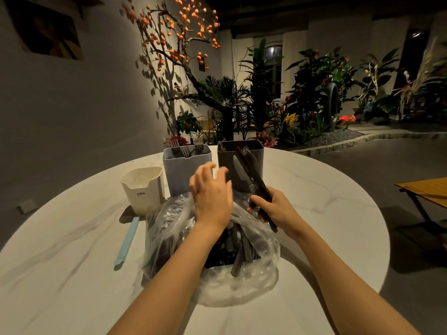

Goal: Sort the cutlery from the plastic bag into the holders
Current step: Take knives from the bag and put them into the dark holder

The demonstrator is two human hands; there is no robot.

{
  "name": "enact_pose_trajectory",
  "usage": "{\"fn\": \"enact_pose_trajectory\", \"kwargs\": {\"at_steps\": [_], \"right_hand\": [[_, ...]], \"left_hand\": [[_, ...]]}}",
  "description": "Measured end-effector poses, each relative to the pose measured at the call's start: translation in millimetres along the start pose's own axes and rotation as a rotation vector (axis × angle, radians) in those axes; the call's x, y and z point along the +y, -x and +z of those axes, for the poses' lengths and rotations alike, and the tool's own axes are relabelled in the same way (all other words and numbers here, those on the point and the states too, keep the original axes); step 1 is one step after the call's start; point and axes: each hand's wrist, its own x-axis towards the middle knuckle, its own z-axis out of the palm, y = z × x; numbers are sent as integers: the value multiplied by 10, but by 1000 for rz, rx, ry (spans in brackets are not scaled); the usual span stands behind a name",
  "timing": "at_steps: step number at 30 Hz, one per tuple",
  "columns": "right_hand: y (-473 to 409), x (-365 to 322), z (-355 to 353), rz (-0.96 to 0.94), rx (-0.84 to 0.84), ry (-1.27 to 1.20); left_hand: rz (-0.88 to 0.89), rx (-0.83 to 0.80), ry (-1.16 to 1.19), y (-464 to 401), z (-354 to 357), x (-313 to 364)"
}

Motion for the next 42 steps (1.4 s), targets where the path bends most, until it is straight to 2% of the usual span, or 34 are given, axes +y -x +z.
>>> {"fn": "enact_pose_trajectory", "kwargs": {"at_steps": [2, 4, 6, 8, 14, 16, 18, 21, 24, 26, 28, 30, 33, 39, 42], "right_hand": [[-9, 2, -9, -29, 34, -20], [-7, 1, -15, -32, 46, -38], [0, -5, -15, -6, 49, -73], [6, -20, -16, 23, 56, -97], [-22, -24, -71, 78, 139, -237], [-26, -23, -92, 86, 150, -249], [-20, -31, -95, 93, 109, -233], [9, -59, -67, 99, -14, -292], [31, -81, -29, 119, -134, -371], [36, -81, -6, 139, -208, -393], [44, -80, 9, 152, -267, -385], [50, -75, 17, 150, -303, -337], [64, -84, 24, 147, -269, -207], [70, -87, 29, 108, -253, -83], [81, -98, 17, 111, -252, -82]], "left_hand": [[336, -64, -152, 21, 23, 3], [531, -172, -194, 34, 22, 30], [615, -193, -216, 20, 11, 51], [623, -205, -249, -4, -32, 65], [337, -248, -339, 6, -160, 127], [234, -309, -353, -25, -223, 181], [107, -342, -265, -65, -255, 213], [-96, -360, -9, -105, -246, 205], [-411, -437, 500, -169, -170, 169], [-598, -403, 798, -188, -139, 162], [-673, -325, 926, -185, -147, 149], [-618, -224, 892, -162, -175, 139], [-422, -113, 766, -122, -211, 125], [-209, -248, 560, -7, -115, 167], [87, -228, 386, 33, -112, 141]]}}
